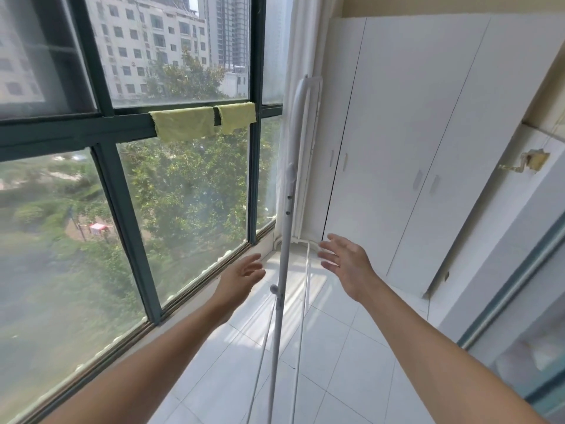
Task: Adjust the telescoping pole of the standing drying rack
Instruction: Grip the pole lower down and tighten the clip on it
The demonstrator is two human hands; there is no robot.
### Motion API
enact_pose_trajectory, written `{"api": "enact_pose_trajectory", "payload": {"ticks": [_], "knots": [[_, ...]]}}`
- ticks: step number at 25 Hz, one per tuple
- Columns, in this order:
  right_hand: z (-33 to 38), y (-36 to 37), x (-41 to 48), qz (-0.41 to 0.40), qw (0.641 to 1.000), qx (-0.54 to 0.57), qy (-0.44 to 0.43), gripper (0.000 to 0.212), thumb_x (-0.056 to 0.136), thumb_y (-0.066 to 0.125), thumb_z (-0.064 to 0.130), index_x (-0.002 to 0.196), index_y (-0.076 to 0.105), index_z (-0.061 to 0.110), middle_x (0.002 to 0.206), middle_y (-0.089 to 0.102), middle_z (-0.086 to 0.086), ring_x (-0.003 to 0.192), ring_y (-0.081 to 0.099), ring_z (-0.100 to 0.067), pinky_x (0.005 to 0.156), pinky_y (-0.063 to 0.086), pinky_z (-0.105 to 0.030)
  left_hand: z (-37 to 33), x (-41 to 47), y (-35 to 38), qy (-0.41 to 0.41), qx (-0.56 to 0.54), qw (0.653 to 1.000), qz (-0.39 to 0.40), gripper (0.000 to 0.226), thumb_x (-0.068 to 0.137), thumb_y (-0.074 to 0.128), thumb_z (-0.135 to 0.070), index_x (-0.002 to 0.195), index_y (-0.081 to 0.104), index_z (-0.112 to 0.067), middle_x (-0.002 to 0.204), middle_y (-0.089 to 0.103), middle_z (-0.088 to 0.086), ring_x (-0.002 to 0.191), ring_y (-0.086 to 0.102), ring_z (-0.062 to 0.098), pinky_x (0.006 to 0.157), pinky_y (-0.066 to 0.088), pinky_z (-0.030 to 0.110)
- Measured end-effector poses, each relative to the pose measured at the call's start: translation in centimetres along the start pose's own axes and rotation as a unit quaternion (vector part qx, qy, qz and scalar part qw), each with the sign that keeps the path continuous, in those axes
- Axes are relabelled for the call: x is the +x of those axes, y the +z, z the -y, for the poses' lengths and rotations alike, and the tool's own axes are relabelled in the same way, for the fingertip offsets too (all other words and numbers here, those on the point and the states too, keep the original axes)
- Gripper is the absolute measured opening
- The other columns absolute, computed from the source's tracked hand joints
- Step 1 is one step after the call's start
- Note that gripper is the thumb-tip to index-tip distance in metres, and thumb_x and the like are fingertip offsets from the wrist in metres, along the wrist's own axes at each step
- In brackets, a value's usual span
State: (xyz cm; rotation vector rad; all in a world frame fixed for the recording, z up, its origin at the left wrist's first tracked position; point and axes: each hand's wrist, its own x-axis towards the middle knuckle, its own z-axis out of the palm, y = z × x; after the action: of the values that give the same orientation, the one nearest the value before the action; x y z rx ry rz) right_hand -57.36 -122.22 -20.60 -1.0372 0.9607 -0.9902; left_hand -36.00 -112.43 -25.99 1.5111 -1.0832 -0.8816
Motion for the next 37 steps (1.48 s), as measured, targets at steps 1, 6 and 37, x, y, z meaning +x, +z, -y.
{"api": "enact_pose_trajectory", "payload": {"ticks": [1,6,37], "knots": [[0.7,0.6,0.7,0.019,0.999,-0.042,-0.013,0.04,0.094,0.054,0.014,0.133,0.05,0.006,0.105,0.066,-0.005,0.092,0.061,-0.023,0.079,0.05,-0.03,-0.3,0.7,0.7,-0.007,0.023,1.0,-0.003,0.051,0.081,0.066,-0.013,0.13,0.049,-0.018,0.122,0.061,0.007,0.105,0.057,0.013,0.086,0.042,0.028],[2.0,3.2,2.8,0.148,0.946,-0.281,-0.064,0.054,0.087,0.064,0.009,0.139,0.048,0.008,0.117,0.062,-0.009,0.098,0.057,-0.015,0.078,0.044,-0.02,-1.2,2.9,5.3,-0.007,0.122,0.993,-0.001,0.062,0.073,0.073,-0.017,0.129,0.049,-0.018,0.122,0.059,0.005,0.101,0.055,0.014,0.07,0.049,0.019],[-6.3,27.0,10.6,0.4,0.885,-0.225,-0.081,0.035,0.07,0.079,0.003,0.088,0.05,0.011,0.071,0.045,-0.001,0.072,0.048,-0.019,0.066,0.048,-0.026,3.3,5.0,-15.1,-0.018,0.105,0.988,-0.113,0.045,0.078,0.065,0.001,0.112,0.056,-0.028,0.084,0.07,-0.001,0.081,0.067,0.007,0.075,0.054,0.022]]}}
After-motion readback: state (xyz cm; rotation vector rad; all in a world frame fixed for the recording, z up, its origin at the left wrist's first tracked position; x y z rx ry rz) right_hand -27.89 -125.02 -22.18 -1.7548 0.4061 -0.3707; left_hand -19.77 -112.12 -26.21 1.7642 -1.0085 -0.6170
